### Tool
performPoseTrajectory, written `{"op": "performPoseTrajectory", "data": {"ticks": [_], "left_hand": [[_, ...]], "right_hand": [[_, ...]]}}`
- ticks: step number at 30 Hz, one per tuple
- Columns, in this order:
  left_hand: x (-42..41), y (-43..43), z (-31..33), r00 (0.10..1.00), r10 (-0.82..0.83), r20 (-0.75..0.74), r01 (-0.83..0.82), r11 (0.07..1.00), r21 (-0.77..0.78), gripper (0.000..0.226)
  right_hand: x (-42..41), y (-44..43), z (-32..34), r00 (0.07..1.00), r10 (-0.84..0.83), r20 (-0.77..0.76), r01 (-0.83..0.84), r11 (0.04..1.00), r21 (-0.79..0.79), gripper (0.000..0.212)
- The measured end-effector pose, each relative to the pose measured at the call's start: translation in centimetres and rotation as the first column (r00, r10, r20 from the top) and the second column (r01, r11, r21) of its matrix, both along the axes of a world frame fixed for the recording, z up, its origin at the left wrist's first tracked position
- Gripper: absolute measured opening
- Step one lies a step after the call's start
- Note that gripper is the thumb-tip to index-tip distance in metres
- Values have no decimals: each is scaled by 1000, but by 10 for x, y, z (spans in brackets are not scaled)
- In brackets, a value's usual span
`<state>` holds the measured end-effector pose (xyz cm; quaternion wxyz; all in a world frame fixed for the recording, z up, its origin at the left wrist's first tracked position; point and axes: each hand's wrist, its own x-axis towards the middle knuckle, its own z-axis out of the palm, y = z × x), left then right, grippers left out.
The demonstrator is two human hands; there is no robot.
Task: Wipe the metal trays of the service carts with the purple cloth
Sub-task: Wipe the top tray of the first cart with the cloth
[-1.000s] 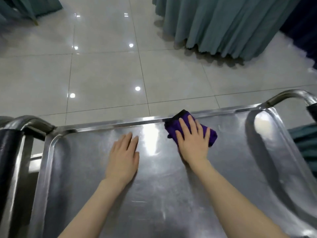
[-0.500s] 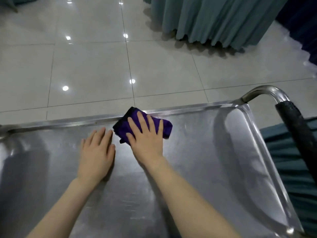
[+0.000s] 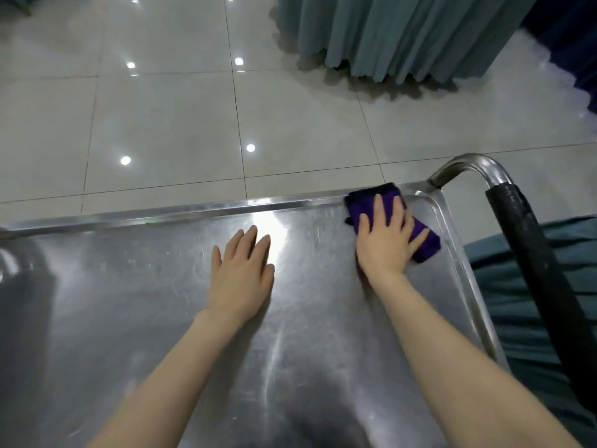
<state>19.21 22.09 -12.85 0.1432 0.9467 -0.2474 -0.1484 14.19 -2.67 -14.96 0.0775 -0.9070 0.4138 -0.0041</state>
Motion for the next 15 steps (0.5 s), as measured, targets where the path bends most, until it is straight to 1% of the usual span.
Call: {"op": "performPoseTrajectory", "data": {"ticks": [2, 3, 4, 6, 7, 8, 9, 11, 12, 14, 15], "left_hand": [[0, -4, 1, 1000, 12, 5, -12, 1000, 20, 51], [1, -5, 2, 1000, 20, 12, -20, 999, 30, 51], [1, -6, 3, 1000, 20, 20, -21, 999, 41, 51], [-1, -9, 2, 999, 21, 28, -22, 998, 65, 51], [-2, -10, 2, 999, 30, 25, -31, 997, 71, 51], [-4, -12, 2, 999, 43, 22, -44, 996, 72, 52], [-7, -15, 2, 998, 53, 20, -54, 996, 68, 51], [-15, -23, 4, 999, 35, 16, -35, 998, 47, 50], [-20, -28, 4, 1000, 8, 10, -8, 999, 42, 50], [-31, -36, 4, 999, -51, -2, 51, 997, 54, 51], [-37, -39, 4, 998, -68, -6, 69, 996, 57, 52]], "right_hand": [[9, 54, -5, 969, 243, 41, -240, 968, -68, 53], [13, 74, -8, 932, 361, 38, -358, 930, -81, 52], [16, 83, -8, 896, 443, 36, -440, 895, -69, 51], [16, 75, -9, 839, 542, 33, -542, 840, -30, 50], [13, 61, -9, 824, 566, 32, -565, 824, -27, 50], [8, 42, -8, 831, 554, 38, -554, 832, -28, 50], [2, 20, -7, 866, 498, 49, -498, 867, -26, 50], [-17, -35, -3, 952, 305, 27, -305, 952, -4, 52], [-29, -60, 0, 974, 227, 1, -227, 974, -2, 53], [-55, -88, 5, 988, 152, -36, -153, 988, -35, 53], [-67, -88, 5, 992, 118, -38, -119, 991, -53, 53]]}}
